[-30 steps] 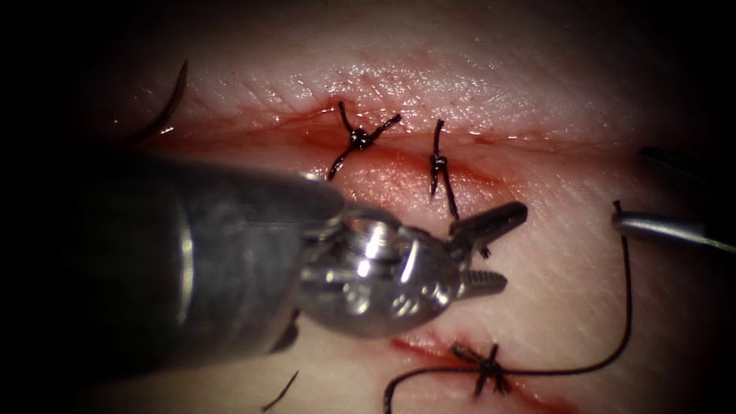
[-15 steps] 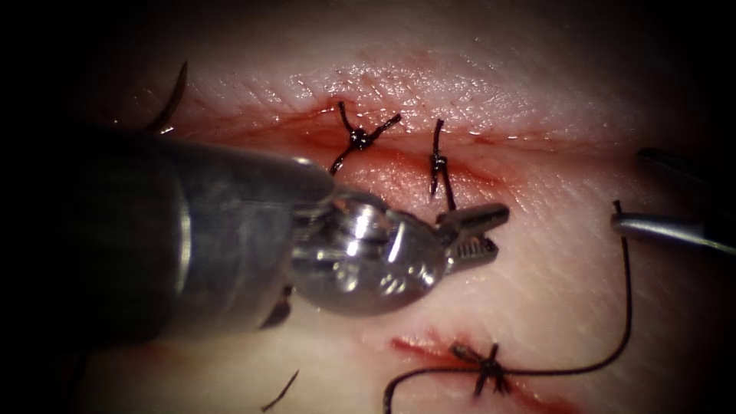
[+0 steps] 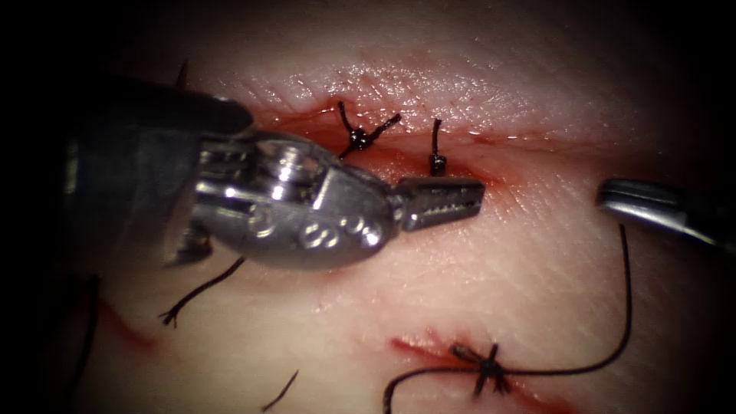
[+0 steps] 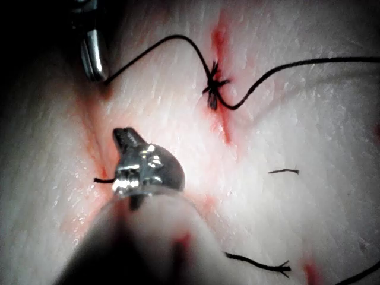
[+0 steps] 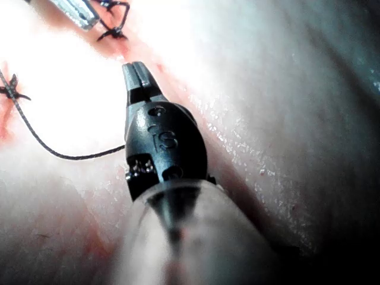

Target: Wound Closure

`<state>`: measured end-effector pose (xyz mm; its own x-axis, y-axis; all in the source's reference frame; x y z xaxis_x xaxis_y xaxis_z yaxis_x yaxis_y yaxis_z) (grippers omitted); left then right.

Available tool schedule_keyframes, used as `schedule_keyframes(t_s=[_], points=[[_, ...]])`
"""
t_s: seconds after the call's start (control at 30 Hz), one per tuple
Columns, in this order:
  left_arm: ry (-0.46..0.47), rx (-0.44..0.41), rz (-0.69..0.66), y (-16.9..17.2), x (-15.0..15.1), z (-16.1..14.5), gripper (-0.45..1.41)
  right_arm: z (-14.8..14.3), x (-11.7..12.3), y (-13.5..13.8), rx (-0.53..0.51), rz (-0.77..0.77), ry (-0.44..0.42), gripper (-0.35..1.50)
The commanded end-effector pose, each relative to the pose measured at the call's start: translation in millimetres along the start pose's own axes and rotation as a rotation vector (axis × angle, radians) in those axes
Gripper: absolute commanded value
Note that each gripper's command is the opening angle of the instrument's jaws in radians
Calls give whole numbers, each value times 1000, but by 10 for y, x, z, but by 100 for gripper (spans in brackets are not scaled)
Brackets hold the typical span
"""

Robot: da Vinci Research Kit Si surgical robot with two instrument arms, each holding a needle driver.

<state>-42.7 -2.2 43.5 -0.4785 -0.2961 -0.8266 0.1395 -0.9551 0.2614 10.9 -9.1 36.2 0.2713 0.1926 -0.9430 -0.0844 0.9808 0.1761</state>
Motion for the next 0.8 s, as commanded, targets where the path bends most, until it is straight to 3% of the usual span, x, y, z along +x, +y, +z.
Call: schedule_keyframes(t_s=[0.03, 0.2, 0.43, 0.47, 0.5, 0.57, 0.8], points=[[47, -14, -5, -1, -6, 9, -45, 18, -3, 8, 14, -19, 22, -35], [256, -91, -38, 4, -30, 7, -45, 37, -5, 12, 35, -60, 44, -35], [432, -149, -65, 15, -50, 7, -45, 63, -5, 8, 43, -119, 62, -3], [472, -150, -68, 15, -52, 6, -45, 67, -5, 7, 27, -151, 55, 29], [484, -152, -69, 15, -52, 5, -45, 69, -4, 7, 21, -162, 53, 49], [515, -153, -79, 14, -53, 3, -45, 71, -4, 7, 19, -167, 53, 66], [579, -151, -130, 9, -45, 1, -45, 83, 5, -2, 4, -254, 51, 83]])
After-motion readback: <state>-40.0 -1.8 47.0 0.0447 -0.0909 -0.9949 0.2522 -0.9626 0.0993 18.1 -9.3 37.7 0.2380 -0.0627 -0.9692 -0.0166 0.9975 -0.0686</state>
